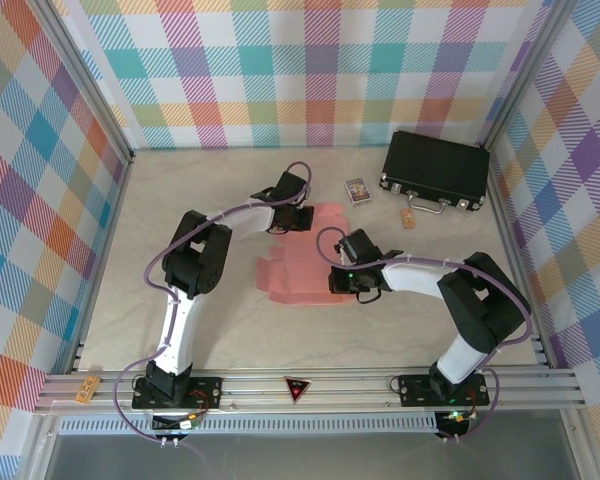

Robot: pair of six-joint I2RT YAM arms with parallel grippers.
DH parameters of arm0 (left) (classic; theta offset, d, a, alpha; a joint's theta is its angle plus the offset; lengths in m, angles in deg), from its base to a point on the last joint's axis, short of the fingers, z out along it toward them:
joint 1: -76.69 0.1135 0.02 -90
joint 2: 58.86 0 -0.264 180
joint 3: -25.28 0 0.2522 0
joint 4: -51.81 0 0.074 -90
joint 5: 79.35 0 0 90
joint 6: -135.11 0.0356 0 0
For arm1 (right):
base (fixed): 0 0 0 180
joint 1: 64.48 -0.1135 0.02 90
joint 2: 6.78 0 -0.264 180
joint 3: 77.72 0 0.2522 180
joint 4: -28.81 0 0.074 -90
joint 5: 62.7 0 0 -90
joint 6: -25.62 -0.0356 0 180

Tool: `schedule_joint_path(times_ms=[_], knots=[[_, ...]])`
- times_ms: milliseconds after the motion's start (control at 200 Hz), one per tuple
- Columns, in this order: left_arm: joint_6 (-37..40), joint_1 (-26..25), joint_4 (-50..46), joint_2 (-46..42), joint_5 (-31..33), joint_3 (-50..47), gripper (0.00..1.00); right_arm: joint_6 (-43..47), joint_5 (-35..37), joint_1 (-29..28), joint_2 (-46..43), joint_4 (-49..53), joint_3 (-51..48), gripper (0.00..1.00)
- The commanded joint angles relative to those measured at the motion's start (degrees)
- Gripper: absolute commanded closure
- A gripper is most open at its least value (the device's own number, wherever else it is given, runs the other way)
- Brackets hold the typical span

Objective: Fold the paper box

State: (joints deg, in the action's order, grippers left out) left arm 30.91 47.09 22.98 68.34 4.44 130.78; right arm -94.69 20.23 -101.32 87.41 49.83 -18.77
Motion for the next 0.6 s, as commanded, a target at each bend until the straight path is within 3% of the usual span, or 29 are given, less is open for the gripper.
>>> schedule_joint_path(times_ms=[0,175,350,595], knots=[[-1.41,-0.01,-5.33,-4.53,3.56,-7.30,1.00,-0.89,5.62,-0.08,1.76,4.00,1.59,0.93],[-4.28,-0.01,-3.89,-14.11,5.38,-19.94,1.00,-0.59,11.36,-0.07,2.38,8.74,3.84,0.94],[-9.14,-0.75,-2.48,-22.93,3.58,-30.03,1.00,1.53,11.79,0.26,6.13,9.17,8.40,0.93],[-18.42,-5.57,2.36,-30.15,2.86,-40.91,1.00,4.32,11.71,1.50,15.06,10.18,19.41,0.93]])
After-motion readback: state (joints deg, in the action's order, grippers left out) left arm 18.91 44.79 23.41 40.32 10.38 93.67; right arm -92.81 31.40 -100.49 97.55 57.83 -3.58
